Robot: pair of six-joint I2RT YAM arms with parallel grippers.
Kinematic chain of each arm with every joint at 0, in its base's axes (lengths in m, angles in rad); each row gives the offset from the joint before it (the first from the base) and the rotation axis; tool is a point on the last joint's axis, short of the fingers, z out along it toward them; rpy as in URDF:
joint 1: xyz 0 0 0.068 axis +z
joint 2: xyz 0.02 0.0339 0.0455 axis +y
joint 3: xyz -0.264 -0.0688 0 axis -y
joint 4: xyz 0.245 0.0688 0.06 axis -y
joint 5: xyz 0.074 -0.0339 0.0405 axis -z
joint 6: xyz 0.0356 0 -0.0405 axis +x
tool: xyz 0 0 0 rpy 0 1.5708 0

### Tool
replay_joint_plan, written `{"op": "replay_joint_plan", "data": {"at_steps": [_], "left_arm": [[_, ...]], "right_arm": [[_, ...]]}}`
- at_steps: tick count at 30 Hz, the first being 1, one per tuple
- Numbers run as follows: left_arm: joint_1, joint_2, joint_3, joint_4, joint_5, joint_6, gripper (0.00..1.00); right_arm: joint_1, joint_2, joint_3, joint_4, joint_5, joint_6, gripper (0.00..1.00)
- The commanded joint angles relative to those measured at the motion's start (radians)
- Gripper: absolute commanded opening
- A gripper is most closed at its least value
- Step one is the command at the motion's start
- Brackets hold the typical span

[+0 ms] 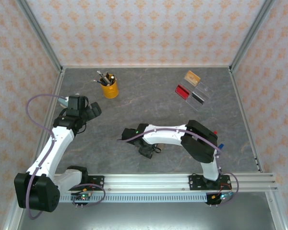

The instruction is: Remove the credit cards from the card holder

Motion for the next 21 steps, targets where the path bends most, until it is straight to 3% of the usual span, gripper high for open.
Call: {"op": "replay_joint_plan", "data": {"at_steps": [1,14,21], "left_arm": [[0.0,0.006,0.012,-0.019,-0.003,-0.008,1.0],[-0.001,0.035,0.006,-0.026,0.054,-0.043,1.0],[-0.003,0.067,-0.028,0.009,0.202,-0.06,1.0]], "right_arm": [[-0.03,0.014,-0.019,0.054,-0.015,0.017,0.64],[-0.172,-0.093,-0.106,0.263,-0.369,0.175,0.5],[-0.279,-0.15,-0.157,0.371,-0.51,0.323,0.48]]}}
